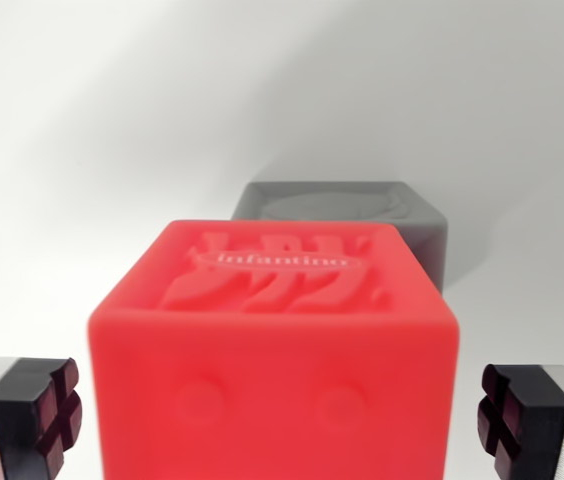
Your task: Destack cube
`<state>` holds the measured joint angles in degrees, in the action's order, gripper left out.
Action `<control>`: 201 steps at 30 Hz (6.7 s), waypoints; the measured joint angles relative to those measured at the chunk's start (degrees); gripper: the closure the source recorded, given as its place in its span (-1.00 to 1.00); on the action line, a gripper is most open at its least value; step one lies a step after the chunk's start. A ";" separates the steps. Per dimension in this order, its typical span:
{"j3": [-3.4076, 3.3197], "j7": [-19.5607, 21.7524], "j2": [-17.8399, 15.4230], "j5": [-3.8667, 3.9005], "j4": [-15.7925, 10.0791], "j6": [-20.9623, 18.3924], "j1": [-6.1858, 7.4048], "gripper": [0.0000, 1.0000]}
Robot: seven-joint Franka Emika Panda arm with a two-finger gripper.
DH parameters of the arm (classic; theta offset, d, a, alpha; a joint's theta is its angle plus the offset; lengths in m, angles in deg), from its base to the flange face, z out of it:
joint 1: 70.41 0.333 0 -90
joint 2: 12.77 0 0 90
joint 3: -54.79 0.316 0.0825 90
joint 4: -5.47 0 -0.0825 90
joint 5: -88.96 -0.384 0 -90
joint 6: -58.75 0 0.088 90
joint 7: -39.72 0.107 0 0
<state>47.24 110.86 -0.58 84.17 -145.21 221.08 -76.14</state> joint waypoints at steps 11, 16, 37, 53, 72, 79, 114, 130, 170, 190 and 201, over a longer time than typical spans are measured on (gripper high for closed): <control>0.36 -0.48 1.22 -0.54 0.24 1.05 -0.26 1.00; 0.36 -0.48 1.22 -0.54 0.25 1.06 -0.26 1.00; 0.37 -0.49 1.22 -0.55 0.26 1.06 -0.26 1.00; 0.05 -0.15 -0.27 -0.09 0.09 -0.11 -0.08 1.00; -0.82 1.84 -6.72 2.77 -0.51 -5.67 0.20 1.00; -0.98 2.66 -9.71 3.87 -0.58 -8.51 0.19 1.00; -2.23 -7.85 -11.09 4.68 5.22 -16.03 -0.44 1.00; -2.51 -19.03 -5.76 3.07 10.18 -15.78 -1.55 1.00; -1.01 -31.68 9.15 -2.34 15.42 -6.46 -3.51 1.00; 0.97 -32.75 15.13 -3.62 16.74 -1.76 -5.17 1.00; 1.78 -32.81 16.98 -3.65 17.29 -0.38 -5.97 1.00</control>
<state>49.02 78.05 16.40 80.52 -127.91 220.70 -82.12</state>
